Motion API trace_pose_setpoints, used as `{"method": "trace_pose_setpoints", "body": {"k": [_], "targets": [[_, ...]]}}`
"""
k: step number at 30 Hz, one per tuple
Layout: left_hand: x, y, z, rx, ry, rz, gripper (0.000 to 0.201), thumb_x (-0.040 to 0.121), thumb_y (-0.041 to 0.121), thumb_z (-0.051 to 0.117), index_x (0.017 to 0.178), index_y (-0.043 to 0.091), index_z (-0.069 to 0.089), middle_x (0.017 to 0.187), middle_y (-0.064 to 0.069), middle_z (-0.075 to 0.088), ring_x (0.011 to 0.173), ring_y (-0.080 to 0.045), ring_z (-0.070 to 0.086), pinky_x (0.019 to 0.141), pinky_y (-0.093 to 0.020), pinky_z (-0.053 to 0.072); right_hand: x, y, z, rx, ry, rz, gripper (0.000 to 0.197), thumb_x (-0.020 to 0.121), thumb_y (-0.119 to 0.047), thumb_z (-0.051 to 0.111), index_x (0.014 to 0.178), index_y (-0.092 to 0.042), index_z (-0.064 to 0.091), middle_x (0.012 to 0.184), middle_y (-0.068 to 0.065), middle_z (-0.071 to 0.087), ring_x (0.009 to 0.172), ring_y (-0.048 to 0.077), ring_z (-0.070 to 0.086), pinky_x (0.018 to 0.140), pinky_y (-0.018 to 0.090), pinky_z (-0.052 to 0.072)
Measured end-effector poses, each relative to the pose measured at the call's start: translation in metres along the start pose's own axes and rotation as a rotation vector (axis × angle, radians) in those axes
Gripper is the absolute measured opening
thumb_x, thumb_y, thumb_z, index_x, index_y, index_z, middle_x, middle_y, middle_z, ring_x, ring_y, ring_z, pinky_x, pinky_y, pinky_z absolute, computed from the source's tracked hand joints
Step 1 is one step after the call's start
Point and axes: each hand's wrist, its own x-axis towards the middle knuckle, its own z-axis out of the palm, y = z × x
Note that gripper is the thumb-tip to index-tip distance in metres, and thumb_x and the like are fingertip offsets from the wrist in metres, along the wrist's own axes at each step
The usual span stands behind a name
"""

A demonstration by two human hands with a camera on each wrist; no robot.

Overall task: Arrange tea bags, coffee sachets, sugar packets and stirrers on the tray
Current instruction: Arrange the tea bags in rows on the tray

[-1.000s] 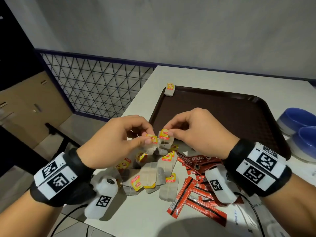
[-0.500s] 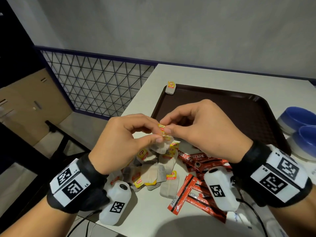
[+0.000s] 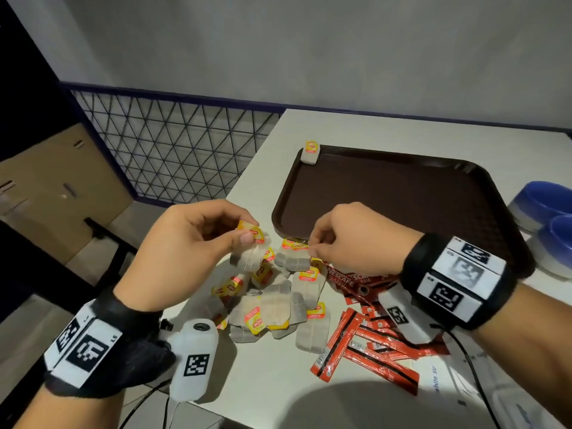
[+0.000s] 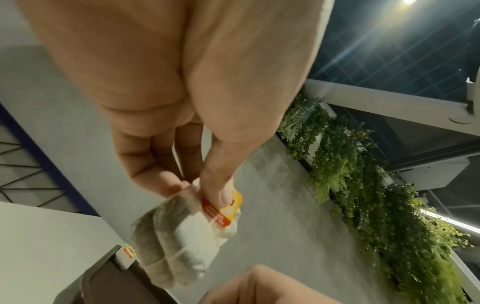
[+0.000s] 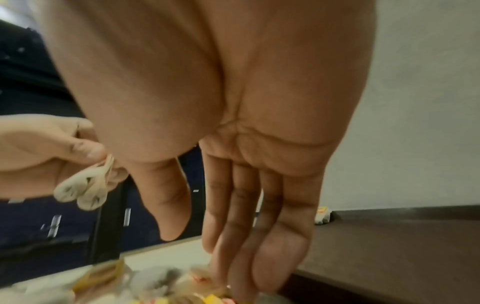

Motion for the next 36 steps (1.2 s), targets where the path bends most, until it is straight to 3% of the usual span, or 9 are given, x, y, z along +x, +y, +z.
{"method": "trace_pose_setpoints", "body": {"k": [5, 10, 13, 16, 18, 20, 27, 31, 36], "targets": [[-0.002, 0.002, -0.001, 0.075, -0.047, -0.015, 0.010, 0.088, 0.014, 0.078, 0.090, 0.024, 0.079, 0.084, -0.003, 0.078, 0.071, -0.024, 0.075, 0.078, -0.037, 0.061, 0.012, -0.013, 0.009, -0.110, -0.117, -0.030, 0.025, 0.106, -0.041, 0.054, 0.118, -0.027, 0.071, 0.103, -0.004, 0.070, 0.091, 0.016, 0.066, 0.087, 0.037, 0.058], [0.000, -0.004, -0.005, 0.101, -0.060, -0.049, 0.008, 0.089, 0.017, 0.078, 0.092, 0.025, 0.079, 0.084, -0.002, 0.079, 0.069, -0.024, 0.076, 0.079, -0.040, 0.062, 0.010, -0.017, 0.007, -0.071, -0.234, -0.090, 0.014, 0.101, -0.031, 0.064, 0.105, -0.034, 0.077, 0.090, -0.012, 0.065, 0.080, 0.005, 0.061, 0.066, 0.016, 0.042], [0.002, -0.004, -0.004, 0.160, -0.108, -0.052, 0.004, 0.088, 0.025, 0.079, 0.090, 0.028, 0.078, 0.078, -0.001, 0.078, 0.068, -0.020, 0.075, 0.075, -0.034, 0.061, 0.014, -0.015, 0.008, -0.026, -0.148, -0.073, 0.013, 0.098, -0.029, 0.068, 0.107, -0.035, 0.075, 0.084, -0.015, 0.059, 0.074, 0.002, 0.058, 0.061, 0.012, 0.037], [0.003, -0.001, -0.002, 0.198, -0.171, -0.063, 0.003, 0.089, 0.028, 0.079, 0.089, 0.031, 0.077, 0.075, 0.002, 0.076, 0.067, -0.015, 0.073, 0.070, -0.026, 0.058, 0.019, -0.014, 0.014, -0.145, -0.129, -0.046, 0.027, 0.099, -0.038, 0.064, 0.124, -0.026, 0.068, 0.095, -0.014, 0.052, 0.087, 0.008, 0.056, 0.072, 0.021, 0.044], [0.005, 0.001, -0.002, 0.225, -0.207, -0.061, 0.003, 0.089, 0.031, 0.078, 0.090, 0.033, 0.077, 0.078, 0.003, 0.076, 0.069, -0.017, 0.072, 0.069, -0.029, 0.059, 0.021, -0.014, 0.017, -0.248, -0.180, -0.034, 0.035, 0.099, -0.043, 0.062, 0.123, -0.018, 0.068, 0.107, -0.003, 0.054, 0.097, 0.017, 0.058, 0.080, 0.030, 0.051], [0.006, 0.002, 0.000, 0.223, -0.189, -0.029, 0.004, 0.090, 0.028, 0.078, 0.090, 0.031, 0.076, 0.079, 0.004, 0.075, 0.069, -0.016, 0.071, 0.069, -0.030, 0.059, 0.022, -0.015, 0.019, -0.273, -0.196, -0.041, 0.034, 0.098, -0.044, 0.064, 0.119, -0.018, 0.067, 0.111, -0.001, 0.051, 0.098, 0.019, 0.056, 0.078, 0.030, 0.047], [0.006, 0.000, 0.005, 0.029, -0.032, 0.104, 0.012, 0.093, 0.010, 0.075, 0.096, 0.021, 0.075, 0.089, 0.002, 0.078, 0.085, -0.021, 0.075, 0.084, -0.036, 0.060, 0.011, -0.012, 0.004, 0.017, -0.030, -0.079, 0.007, 0.094, -0.033, 0.075, 0.099, -0.028, 0.075, 0.088, -0.014, 0.066, 0.082, 0.006, 0.062, 0.069, 0.019, 0.047], [0.009, 0.006, 0.005, 0.049, -0.072, 0.130, 0.010, 0.089, 0.009, 0.078, 0.093, 0.018, 0.077, 0.097, 0.005, 0.077, 0.092, -0.018, 0.074, 0.088, -0.031, 0.059, -0.004, -0.012, -0.014, 0.184, 0.132, -0.097, 0.004, 0.093, -0.034, 0.077, 0.096, -0.033, 0.079, 0.080, -0.018, 0.072, 0.072, -0.009, 0.063, 0.060, 0.006, 0.043], [0.017, 0.015, 0.019, 0.186, -0.186, 0.159, 0.008, 0.085, 0.018, 0.084, 0.090, 0.022, 0.082, 0.115, 0.015, 0.073, 0.108, -0.007, 0.070, 0.098, -0.032, 0.056, -0.018, -0.015, -0.017, 0.281, 0.260, -0.125, 0.009, 0.091, -0.031, 0.079, 0.099, -0.035, 0.079, 0.084, -0.017, 0.073, 0.081, -0.004, 0.066, 0.069, 0.012, 0.050]]}}
